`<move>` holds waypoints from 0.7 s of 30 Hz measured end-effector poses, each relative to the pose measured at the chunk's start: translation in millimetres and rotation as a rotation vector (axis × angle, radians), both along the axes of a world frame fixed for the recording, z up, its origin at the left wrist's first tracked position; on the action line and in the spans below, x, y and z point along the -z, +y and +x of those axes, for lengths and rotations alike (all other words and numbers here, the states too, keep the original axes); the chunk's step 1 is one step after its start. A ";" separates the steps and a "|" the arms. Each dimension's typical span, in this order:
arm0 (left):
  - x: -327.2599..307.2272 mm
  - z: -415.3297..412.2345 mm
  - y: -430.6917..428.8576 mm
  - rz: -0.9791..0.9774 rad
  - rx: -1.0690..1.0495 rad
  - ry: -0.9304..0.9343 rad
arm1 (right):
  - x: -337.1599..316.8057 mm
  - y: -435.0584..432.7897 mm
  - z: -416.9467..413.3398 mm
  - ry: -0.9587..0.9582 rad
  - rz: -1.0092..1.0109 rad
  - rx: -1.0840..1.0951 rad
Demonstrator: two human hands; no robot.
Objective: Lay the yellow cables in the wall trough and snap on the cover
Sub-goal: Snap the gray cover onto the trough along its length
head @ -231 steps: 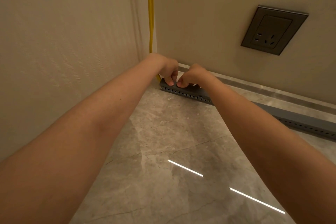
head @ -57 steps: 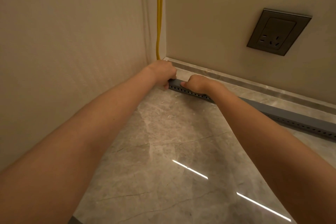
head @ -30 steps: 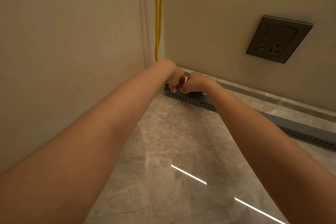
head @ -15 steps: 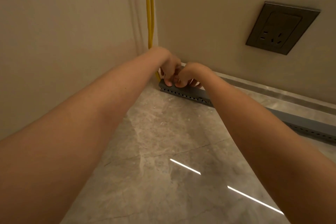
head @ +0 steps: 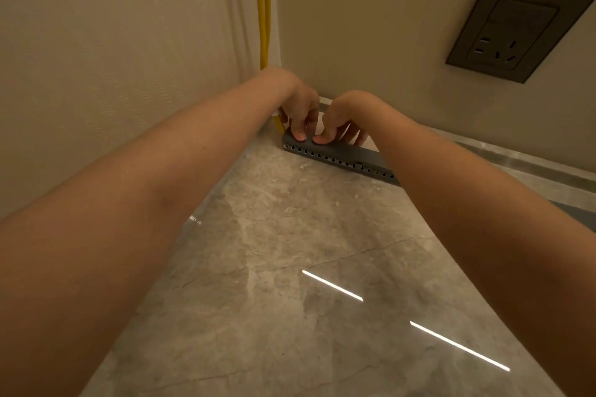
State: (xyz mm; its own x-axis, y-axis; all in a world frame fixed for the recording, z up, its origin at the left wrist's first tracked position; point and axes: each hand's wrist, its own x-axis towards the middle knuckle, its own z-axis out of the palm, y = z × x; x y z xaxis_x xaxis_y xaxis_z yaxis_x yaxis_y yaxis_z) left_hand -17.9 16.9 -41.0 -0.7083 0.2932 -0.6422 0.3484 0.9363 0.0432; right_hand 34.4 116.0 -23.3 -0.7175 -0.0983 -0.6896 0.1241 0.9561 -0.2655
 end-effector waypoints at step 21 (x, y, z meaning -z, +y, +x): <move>9.4 -7.9 -1.5 0.025 0.020 -0.072 | 11.8 4.9 1.0 0.207 -0.036 0.011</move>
